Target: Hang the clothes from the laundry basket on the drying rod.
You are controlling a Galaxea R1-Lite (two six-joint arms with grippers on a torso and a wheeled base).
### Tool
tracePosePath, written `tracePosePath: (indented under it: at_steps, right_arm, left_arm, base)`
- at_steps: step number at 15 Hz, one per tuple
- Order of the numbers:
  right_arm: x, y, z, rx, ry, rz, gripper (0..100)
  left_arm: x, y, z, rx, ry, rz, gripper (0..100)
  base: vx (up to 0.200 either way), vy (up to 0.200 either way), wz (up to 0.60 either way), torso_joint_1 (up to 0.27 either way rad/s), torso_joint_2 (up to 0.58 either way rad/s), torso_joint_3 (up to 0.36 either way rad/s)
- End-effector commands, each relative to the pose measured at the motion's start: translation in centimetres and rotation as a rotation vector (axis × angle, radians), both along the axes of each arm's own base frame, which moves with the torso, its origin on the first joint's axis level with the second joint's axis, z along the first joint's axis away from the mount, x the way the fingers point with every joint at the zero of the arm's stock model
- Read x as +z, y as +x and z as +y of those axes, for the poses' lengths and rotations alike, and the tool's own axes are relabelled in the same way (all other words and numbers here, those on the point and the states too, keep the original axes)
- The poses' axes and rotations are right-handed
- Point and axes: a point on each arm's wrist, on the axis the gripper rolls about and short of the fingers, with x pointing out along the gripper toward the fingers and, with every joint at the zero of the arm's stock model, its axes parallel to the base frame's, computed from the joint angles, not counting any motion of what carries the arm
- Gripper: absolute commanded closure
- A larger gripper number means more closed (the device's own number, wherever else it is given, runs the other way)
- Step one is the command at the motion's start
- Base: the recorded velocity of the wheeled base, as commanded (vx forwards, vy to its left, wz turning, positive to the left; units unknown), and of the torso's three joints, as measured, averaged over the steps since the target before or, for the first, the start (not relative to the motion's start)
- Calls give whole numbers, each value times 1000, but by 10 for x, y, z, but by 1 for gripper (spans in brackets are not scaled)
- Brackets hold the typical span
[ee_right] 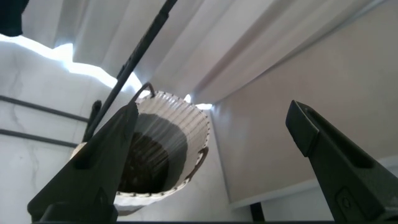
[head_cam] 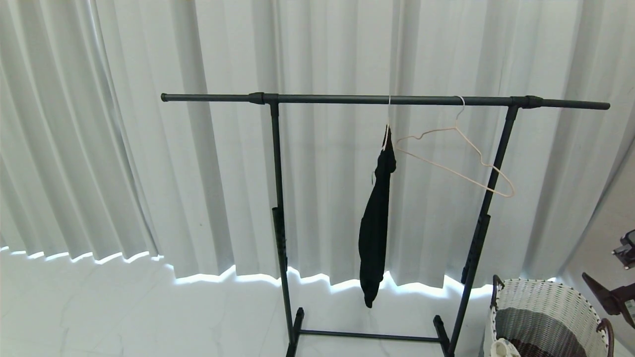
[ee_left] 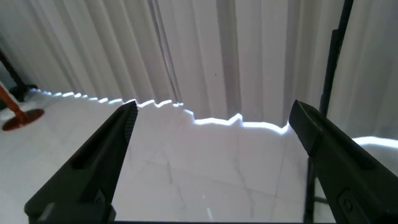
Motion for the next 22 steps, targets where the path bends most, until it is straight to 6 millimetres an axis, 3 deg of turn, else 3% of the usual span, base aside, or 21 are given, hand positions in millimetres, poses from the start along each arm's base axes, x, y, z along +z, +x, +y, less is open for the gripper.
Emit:
tracePosePath:
  at_steps: [1, 7, 18, 22]
  right_arm:
    - [0, 0, 0, -3, 2, -2, 0]
    - [-1, -10, -5, -30, 7, -20, 0]
    - [-14, -24, -6, -33, 19, -1, 0]
    - [-18, -30, -7, -32, 16, -4, 0]
  left_arm:
    - [-1, -2, 0, 3, -23, -32, 0]
    - [-2, -2, 0, 11, -66, -47, 0]
    - [-4, -7, -1, 35, -71, -113, 0]
    - [-4, -7, -1, 37, -75, -114, 0]
  base:
    - [0, 0, 0, -207, 491, 276]
    - [0, 0, 0, -167, 422, 257]
    - [0, 0, 0, -6, 19, 12]
    - [0, -200, 0, 1, 4, 4]
